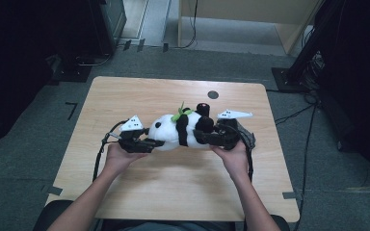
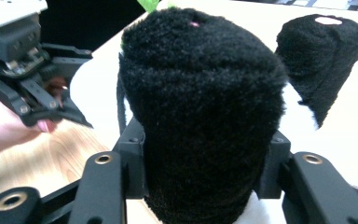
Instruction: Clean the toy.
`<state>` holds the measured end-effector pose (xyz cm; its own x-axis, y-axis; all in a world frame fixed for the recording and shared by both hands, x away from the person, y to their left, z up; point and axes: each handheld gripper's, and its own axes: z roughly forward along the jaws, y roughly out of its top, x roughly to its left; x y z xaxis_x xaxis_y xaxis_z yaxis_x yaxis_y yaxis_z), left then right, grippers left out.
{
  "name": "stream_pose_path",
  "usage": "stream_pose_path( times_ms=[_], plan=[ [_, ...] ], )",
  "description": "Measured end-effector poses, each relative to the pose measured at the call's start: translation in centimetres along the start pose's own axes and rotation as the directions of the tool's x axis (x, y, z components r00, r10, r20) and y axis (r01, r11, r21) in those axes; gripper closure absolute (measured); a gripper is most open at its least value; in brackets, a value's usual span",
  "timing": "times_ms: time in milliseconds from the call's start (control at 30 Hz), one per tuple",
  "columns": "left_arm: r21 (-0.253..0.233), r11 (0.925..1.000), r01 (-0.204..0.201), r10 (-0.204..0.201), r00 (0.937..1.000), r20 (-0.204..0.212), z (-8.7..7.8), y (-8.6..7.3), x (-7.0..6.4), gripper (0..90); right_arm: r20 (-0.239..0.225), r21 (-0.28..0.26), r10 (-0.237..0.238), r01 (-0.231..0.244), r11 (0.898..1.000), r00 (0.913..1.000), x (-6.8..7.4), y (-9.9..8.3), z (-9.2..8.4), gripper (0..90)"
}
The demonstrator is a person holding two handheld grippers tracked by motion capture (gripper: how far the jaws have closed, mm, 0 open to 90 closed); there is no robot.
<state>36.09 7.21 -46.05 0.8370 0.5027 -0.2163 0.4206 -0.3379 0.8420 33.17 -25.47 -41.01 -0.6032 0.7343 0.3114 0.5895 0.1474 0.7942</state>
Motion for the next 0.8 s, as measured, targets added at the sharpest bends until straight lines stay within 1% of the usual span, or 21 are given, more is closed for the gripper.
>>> stream_pose_path(
  times_ms=[33, 67, 100, 167, 233, 300, 333, 367, 400, 433, 467, 500, 533, 567, 633, 700, 800],
  plan=[
    [0.005, 0.9995, 0.032, -0.032, 0.9993, 0.020, 0.0, 0.0, 0.2, 42.5, 0.021, 0.006, -0.021, 0.021, 1.000, 0.9996, 0.1, 0.0, 0.1, 42.8],
    [0.009, 0.9970, 0.077, -0.077, 0.9961, 0.042, 0.0, 0.0, 0.5, 44.4, 0.028, 0.008, -0.026, 0.026, 1.000, 0.9993, 0.2, 0.0, 0.1, 41.0],
    [0.010, 0.9962, 0.087, -0.087, 0.9951, 0.046, 0.1, 0.0, 0.5, 46.7, 0.026, -0.003, -0.018, 0.018, 1.000, 0.9995, 0.1, 0.0, 0.1, 38.8],
    [0.014, 0.9970, 0.076, -0.076, 0.9961, 0.045, 0.0, 0.1, 0.4, 49.5, 0.028, -0.011, -0.016, 0.017, 1.000, 0.9995, -0.2, -0.1, 0.2, 35.6],
    [0.020, 0.9975, 0.068, -0.069, 0.9965, 0.048, -0.2, 0.3, 0.5, 51.2, 0.024, -0.010, -0.037, 0.037, 0.999, 0.9990, -0.4, -0.2, 0.2, 31.0],
    [0.025, 0.9979, 0.060, -0.062, 0.9969, 0.050, -0.5, 0.5, 0.7, 52.1, -0.006, -0.018, -0.051, 0.051, 0.999, 0.9987, -0.8, -0.3, 0.2, 27.2],
    [0.020, 0.9983, 0.055, -0.056, 0.9973, 0.047, -0.8, 0.6, 0.7, 52.3, -0.016, -0.016, -0.077, 0.076, 0.997, 0.9969, -0.9, -0.5, 0.2, 26.1],
    [0.020, 0.9986, 0.049, -0.050, 0.9978, 0.045, -1.0, 0.8, 0.8, 52.5, -0.020, -0.024, -0.135, 0.135, 0.991, 0.9906, -1.0, -0.6, 0.1, 24.2],
    [0.019, 0.9987, 0.048, -0.049, 0.9979, 0.044, -1.2, 0.8, 0.9, 52.4, -0.015, -0.039, -0.157, 0.156, 0.987, 0.9875, -1.1, -0.8, 0.1, 20.8],
    [0.023, 0.9984, 0.052, -0.053, 0.9975, 0.046, -1.4, 0.9, 0.9, 52.5, -0.022, -0.051, -0.157, 0.156, 0.986, 0.9874, -1.3, -1.0, 0.1, 17.8],
    [0.023, 0.9986, 0.048, -0.049, 0.9978, 0.044, -1.5, 1.0, 1.0, 52.4, -0.047, -0.064, -0.152, 0.149, 0.987, 0.9872, -1.6, -1.2, 0.1, 13.8],
    [0.017, 0.9985, 0.052, -0.053, 0.9976, 0.045, -1.8, 1.1, 1.1, 52.4, -0.062, -0.074, -0.150, 0.145, 0.987, 0.9867, -1.9, -1.4, 0.2, 12.0],
    [0.011, 0.9989, 0.047, -0.047, 0.9981, 0.040, -1.9, 1.2, 1.1, 52.4, -0.059, -0.086, -0.154, 0.149, 0.985, 0.9862, -2.3, -1.7, 0.2, 10.7],
    [0.008, 0.9987, 0.050, -0.050, 0.9979, 0.040, -2.0, 1.3, 1.2, 52.4, -0.069, -0.097, -0.157, 0.150, 0.984, 0.9851, -2.5, -2.0, 0.2, 9.7],
    [0.006, 0.9981, 0.062, -0.062, 0.9970, 0.046, -2.2, 1.4, 1.5, 52.1, -0.069, -0.083, -0.170, 0.164, 0.983, 0.9830, -2.7, -2.2, 0.1, 9.1],
    [0.006, 0.9966, 0.083, -0.083, 0.9956, 0.044, -2.4, 1.5, 1.8, 51.6, -0.064, -0.091, -0.194, 0.188, 0.978, 0.9789, -2.7, -2.4, 0.1, 9.1],
    [0.011, 0.9950, 0.099, -0.100, 0.9939, 0.048, -2.4, 1.6, 2.0, 51.2, -0.081, -0.093, -0.197, 0.190, 0.977, 0.9770, -2.5, -2.8, 0.4, 9.1]
  ],
)
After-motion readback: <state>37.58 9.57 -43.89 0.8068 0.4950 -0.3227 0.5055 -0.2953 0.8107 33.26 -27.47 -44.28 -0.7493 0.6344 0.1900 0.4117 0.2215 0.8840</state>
